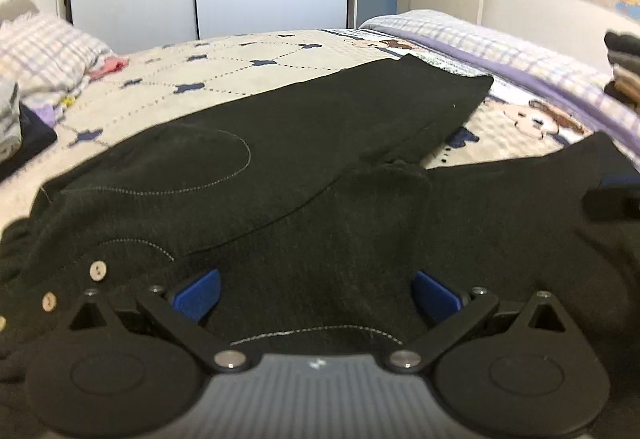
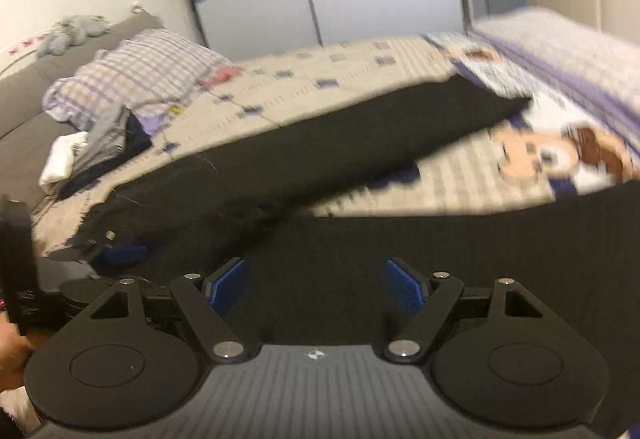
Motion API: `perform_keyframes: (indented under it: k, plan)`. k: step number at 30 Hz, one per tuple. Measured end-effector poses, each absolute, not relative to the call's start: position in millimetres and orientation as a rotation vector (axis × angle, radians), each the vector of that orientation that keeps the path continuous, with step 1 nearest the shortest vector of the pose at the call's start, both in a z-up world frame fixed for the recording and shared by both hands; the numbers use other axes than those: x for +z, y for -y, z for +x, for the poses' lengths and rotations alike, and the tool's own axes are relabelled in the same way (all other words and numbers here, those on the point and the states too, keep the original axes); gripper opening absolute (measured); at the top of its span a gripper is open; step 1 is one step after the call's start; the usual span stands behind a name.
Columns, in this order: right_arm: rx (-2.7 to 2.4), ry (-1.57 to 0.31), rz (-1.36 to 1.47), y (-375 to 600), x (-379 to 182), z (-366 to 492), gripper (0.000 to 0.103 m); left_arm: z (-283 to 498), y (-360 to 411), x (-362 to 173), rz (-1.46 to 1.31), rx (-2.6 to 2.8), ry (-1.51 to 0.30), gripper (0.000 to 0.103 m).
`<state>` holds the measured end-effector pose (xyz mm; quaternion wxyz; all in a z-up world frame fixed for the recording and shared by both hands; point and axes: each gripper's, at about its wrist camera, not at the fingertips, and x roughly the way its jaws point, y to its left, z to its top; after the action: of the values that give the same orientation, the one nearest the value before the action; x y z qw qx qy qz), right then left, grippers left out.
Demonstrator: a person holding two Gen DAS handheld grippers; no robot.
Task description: Fold clothes
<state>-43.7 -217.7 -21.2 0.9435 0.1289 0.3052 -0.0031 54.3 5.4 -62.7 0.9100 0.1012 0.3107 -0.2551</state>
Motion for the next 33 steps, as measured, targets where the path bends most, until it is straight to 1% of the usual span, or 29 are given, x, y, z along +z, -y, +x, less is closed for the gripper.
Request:
perform_keyframes:
  k: [5, 33]
  plan:
    - [-0.055, -0.708, 0.358, 220, -46, -37, 0.079, 54, -3, -64, 0.234, -0.522, -0.636, 0.103]
    - [-0.012, -0.694, 0.399, 205, -48, -29, 0.079, 53, -3, -63, 0.244, -0.518, -0.637, 0.103]
